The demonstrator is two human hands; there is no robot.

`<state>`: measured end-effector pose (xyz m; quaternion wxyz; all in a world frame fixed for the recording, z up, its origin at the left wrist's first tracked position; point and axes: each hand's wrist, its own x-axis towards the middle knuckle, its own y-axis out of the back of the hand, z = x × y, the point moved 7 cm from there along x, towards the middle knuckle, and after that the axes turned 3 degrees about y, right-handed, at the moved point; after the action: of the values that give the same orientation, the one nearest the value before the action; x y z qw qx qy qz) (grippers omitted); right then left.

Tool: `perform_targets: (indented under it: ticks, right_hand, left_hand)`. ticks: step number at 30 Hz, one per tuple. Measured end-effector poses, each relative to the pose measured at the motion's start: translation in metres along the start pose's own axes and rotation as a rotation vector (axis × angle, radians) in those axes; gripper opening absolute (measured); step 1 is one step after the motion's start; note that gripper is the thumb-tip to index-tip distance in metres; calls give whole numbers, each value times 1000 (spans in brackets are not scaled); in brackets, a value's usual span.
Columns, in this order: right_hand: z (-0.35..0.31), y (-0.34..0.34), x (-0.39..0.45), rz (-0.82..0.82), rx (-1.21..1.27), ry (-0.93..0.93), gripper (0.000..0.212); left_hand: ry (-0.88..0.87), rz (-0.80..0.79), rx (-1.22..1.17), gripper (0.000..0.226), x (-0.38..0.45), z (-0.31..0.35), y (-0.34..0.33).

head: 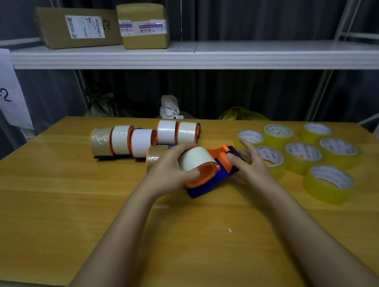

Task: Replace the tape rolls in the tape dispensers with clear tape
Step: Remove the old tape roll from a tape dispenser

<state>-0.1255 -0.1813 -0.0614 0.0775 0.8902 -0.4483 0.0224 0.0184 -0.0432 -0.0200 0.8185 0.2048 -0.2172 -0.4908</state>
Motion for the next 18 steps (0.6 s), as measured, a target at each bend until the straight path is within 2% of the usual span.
perform_targets:
  ticks: [2, 6, 9, 12, 14, 16, 18]
  right_hand:
    - [-1, 3, 0, 65, 32, 8, 68]
    - [-10, 5, 1, 143, -41, 107, 50]
    - [-12, 5, 2, 200, -10, 138, 45]
    - [-12, 7, 8, 247, 3, 162, 40]
    - [-11, 6, 12, 257, 1, 172, 39]
    - [-9, 5, 14, 260, 20, 173, 45]
    - [-8, 4, 18, 230, 130, 173, 61]
  left_hand:
    - [-6, 1, -56, 62, 0, -5, 1]
    - [-7, -5, -162, 63, 2, -9, 3]
    - [32, -50, -169, 60, 5, -10, -3]
    - [85, -104, -165, 52, 10, -10, -12]
    - [98, -117, -163, 38, 13, -10, -16]
    - [101, -122, -213, 27, 16, -12, -18]
    - [92, -96, -340, 26, 20, -11, -16]
